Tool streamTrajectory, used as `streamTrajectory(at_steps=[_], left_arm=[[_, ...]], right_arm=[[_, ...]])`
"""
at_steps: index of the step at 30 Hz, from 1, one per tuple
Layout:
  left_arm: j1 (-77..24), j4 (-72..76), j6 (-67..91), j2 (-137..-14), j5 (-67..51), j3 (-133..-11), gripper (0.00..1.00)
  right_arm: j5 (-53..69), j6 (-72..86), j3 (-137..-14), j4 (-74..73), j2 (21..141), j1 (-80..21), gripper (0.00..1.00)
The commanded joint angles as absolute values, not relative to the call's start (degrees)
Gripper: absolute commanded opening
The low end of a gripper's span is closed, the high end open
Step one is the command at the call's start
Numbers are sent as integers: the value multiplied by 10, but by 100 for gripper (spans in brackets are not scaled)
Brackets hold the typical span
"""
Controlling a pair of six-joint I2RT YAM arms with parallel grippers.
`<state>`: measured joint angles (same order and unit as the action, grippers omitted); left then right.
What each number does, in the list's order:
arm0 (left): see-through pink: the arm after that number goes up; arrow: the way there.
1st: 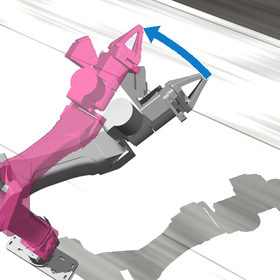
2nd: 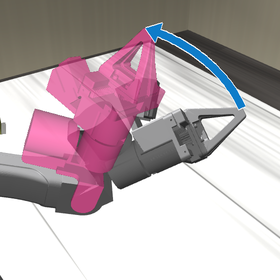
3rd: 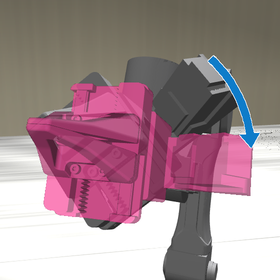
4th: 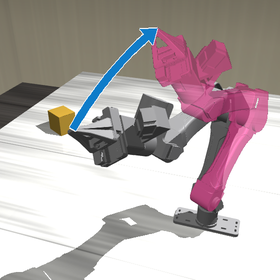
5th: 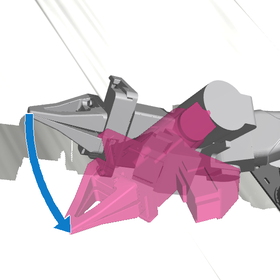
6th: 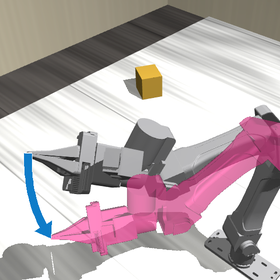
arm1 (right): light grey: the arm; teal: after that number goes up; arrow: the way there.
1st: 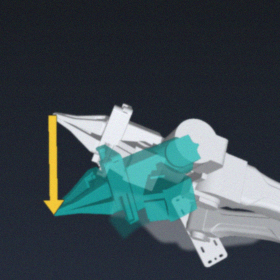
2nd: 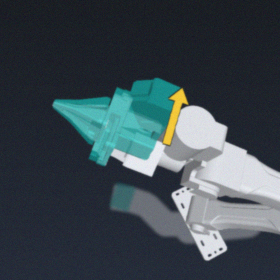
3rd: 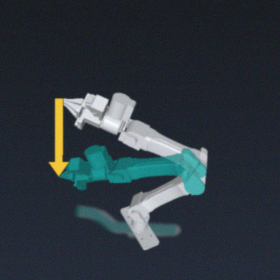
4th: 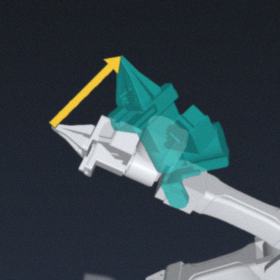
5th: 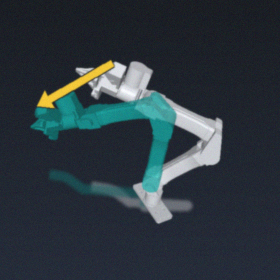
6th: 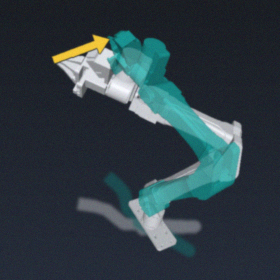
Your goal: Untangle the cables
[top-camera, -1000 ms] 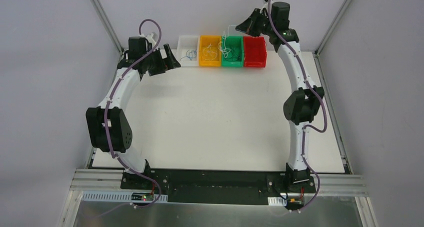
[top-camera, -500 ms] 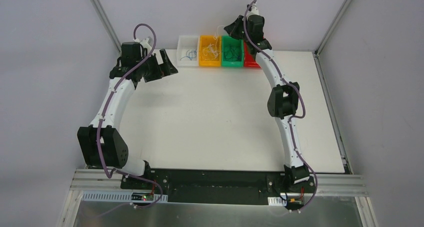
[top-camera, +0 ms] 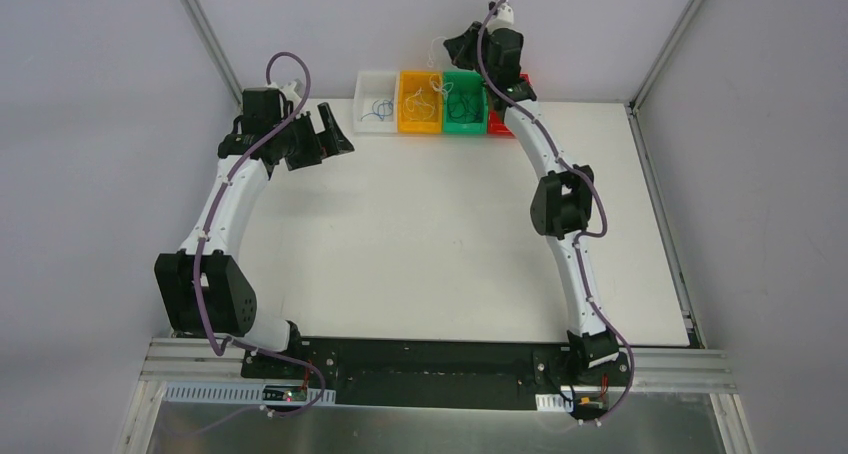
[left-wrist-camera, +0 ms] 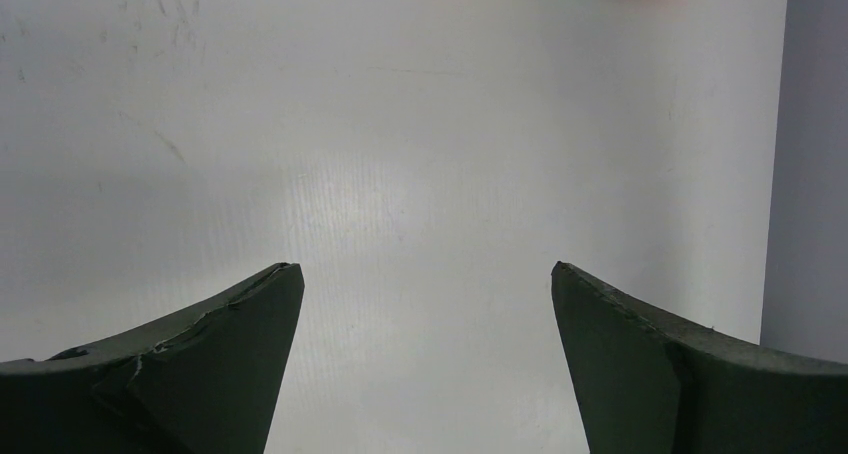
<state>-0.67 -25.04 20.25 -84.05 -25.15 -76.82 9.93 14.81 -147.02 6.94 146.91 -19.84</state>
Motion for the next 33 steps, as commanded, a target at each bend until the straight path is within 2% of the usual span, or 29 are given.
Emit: streamTrajectory(at_steps=[1,25,29,33], left_arm=[[-4,-272,201,-841,-252,-767,99],[24,-303,182,-843,-221,-766,99],[25,-304,182,-842,-219,-767,99],[25,-308,173,-843,-206,-767,99]], right_arm=[[68,113,-1525,141,1494,-215,0],[54,4,-1447,187,1544,-240,0],[40,-67,-1407,177,1535,-250,0],[3,-204,-1368,201,1528,-275,0]])
